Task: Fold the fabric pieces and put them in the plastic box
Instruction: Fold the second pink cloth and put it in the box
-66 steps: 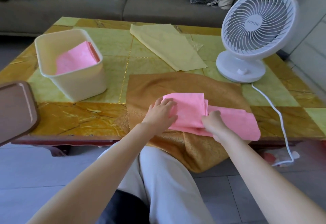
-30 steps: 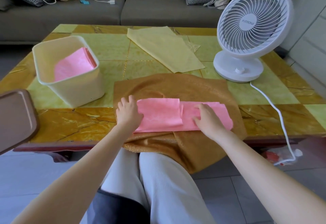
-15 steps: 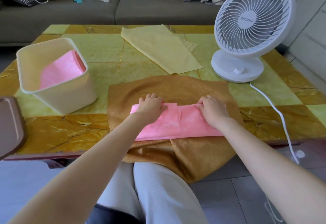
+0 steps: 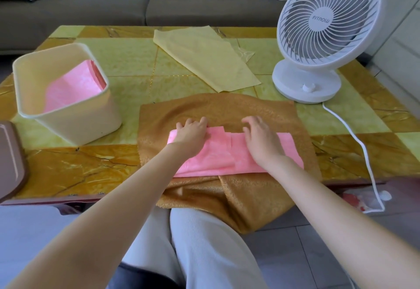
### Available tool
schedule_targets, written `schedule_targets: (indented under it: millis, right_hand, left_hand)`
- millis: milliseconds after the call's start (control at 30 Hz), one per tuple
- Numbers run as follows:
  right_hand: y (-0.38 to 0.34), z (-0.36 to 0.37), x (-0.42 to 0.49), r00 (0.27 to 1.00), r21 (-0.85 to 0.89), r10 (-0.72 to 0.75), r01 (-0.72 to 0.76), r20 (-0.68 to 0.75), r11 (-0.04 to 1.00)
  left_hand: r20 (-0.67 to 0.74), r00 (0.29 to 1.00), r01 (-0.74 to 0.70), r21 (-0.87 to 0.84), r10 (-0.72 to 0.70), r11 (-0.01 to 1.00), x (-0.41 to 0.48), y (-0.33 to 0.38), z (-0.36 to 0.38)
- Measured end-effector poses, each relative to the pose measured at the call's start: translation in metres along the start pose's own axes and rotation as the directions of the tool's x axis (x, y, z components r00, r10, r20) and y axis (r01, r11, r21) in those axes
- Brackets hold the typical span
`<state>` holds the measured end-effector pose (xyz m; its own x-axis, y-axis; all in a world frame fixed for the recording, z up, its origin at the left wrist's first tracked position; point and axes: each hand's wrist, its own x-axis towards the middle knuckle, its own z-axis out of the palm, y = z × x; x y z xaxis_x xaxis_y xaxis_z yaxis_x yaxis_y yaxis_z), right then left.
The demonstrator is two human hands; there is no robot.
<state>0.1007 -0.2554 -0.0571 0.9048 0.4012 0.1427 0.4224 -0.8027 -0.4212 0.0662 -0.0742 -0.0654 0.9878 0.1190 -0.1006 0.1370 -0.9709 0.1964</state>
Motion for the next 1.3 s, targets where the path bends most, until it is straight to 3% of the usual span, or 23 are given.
schedule_targets:
  millis: [133, 233, 367, 567, 667, 767, 933, 1033, 1133, 1200, 1233, 1300]
  right_hand:
    - [-0.041, 0.012, -0.031, 0.97, 0.05, -0.207, 0.202, 0.128, 0.978]
    - [-0.048, 0.025, -0.05, 0.952, 0.031, -0.174, 0.172, 0.253, 0.985]
    - [-0.048, 0.034, -0.064, 0.923, 0.031, -0.116, 0.113, 0.366, 0.993]
    - [-0.05, 0.038, -0.056, 0.904, 0.023, -0.067, 0.063, 0.423, 0.998]
    - [-0.049, 0.033, -0.048, 0.898, 0.097, -0.068, 0.029, 0.434, 0.995]
    - [-0.056, 0.019, -0.042, 0.926, 0.278, -0.037, -0.074, 0.375, 0.958]
    - [-0.067, -0.031, -0.042, 0.993, 0.599, 0.054, -0.106, 0.103, 0.794]
    - [-0.048, -0.065, -0.044, 0.993, 0.594, 0.115, -0.101, 0.014, 0.798]
    - [-0.008, -0.078, -0.039, 0.967, 0.467, 0.252, -0.233, 0.022, 0.853]
    - [0.02, -0.077, -0.036, 0.947, 0.391, 0.318, -0.312, 0.051, 0.866]
    - [0.032, -0.076, -0.036, 0.935, 0.365, 0.35, -0.347, 0.06, 0.864]
    - [0.051, -0.072, -0.036, 0.901, 0.35, 0.428, -0.426, 0.076, 0.835]
  left_hand:
    - [-0.029, 1.0, 0.007, -0.034, -0.008, 0.999, -0.001, 0.005, 0.004]
    - [-0.146, 0.988, 0.043, -0.105, -0.058, 0.994, -0.01, -0.001, 0.001]
    - [-0.247, 0.93, 0.219, -0.224, -0.273, 0.95, -0.035, -0.023, 0.0]
    - [0.103, 0.886, 0.427, -0.565, -0.453, 0.706, -0.057, -0.039, 0.003]
    - [0.163, 0.854, 0.467, -0.659, -0.495, 0.589, -0.06, -0.035, -0.01]
    - [0.032, 0.891, 0.32, -0.753, -0.453, 0.575, -0.062, -0.02, -0.028]
    - [-0.105, 0.958, 0.048, -0.857, -0.265, 0.513, -0.067, 0.039, -0.063]
    - [-0.11, 0.989, -0.056, -0.894, -0.096, 0.444, -0.068, 0.078, -0.068]
    - [-0.014, 1.0, -0.02, -0.915, 0.02, 0.403, -0.06, 0.108, -0.056]
    - [0.024, 0.996, -0.019, -0.871, 0.082, 0.491, -0.056, 0.121, -0.042]
    - [0.015, 0.993, -0.06, -0.79, 0.117, 0.61, -0.054, 0.125, -0.031]
    - [-0.028, 0.985, -0.164, -0.45, 0.17, 0.878, -0.054, 0.126, -0.008]
